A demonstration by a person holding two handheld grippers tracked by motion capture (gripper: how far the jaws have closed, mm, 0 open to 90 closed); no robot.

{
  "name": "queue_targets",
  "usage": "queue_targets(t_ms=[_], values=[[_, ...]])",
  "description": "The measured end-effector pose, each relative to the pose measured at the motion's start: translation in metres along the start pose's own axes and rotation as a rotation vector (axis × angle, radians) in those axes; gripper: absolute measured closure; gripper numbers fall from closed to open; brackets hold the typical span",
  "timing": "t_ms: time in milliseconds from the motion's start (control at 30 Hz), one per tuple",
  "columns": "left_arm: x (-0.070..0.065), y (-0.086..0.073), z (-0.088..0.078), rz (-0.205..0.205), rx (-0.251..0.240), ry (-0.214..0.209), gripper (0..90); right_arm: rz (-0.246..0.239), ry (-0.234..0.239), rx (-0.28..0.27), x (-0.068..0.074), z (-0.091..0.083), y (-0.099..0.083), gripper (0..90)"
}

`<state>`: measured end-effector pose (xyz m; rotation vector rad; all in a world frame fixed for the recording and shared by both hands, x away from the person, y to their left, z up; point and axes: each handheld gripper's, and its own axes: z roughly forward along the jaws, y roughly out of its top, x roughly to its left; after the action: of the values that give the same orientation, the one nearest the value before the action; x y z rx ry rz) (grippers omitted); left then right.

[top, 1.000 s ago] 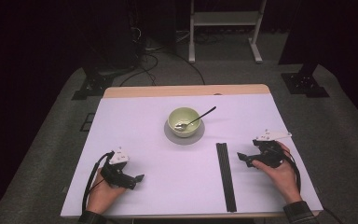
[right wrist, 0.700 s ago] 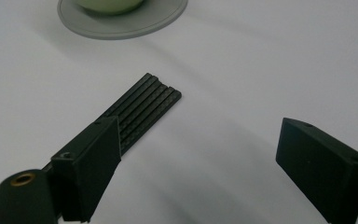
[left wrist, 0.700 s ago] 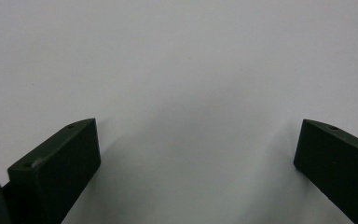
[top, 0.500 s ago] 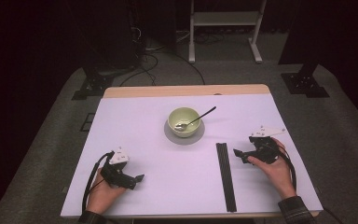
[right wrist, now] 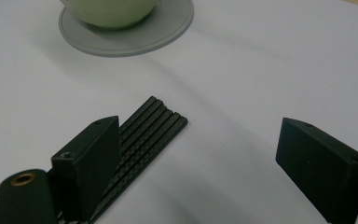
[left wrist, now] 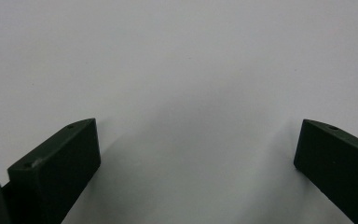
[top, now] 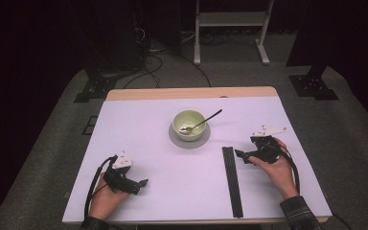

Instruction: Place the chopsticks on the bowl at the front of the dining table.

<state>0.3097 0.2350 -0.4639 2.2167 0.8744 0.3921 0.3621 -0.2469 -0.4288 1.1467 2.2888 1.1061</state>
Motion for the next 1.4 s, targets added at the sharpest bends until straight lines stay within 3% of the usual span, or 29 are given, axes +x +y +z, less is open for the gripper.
queue_targets(t_ms=[733,1400], values=[[0.0,0.0,0.0,0.0,0.0,0.0,0.0,0.002,-0.016,0.065,-0.007,0.033,0.0,12.4],[0.0,0.0,0.0,0.001,0.0,0.0,0.0,-0.008,-0.029,0.101,-0.006,0.04,-0.003,12.4]])
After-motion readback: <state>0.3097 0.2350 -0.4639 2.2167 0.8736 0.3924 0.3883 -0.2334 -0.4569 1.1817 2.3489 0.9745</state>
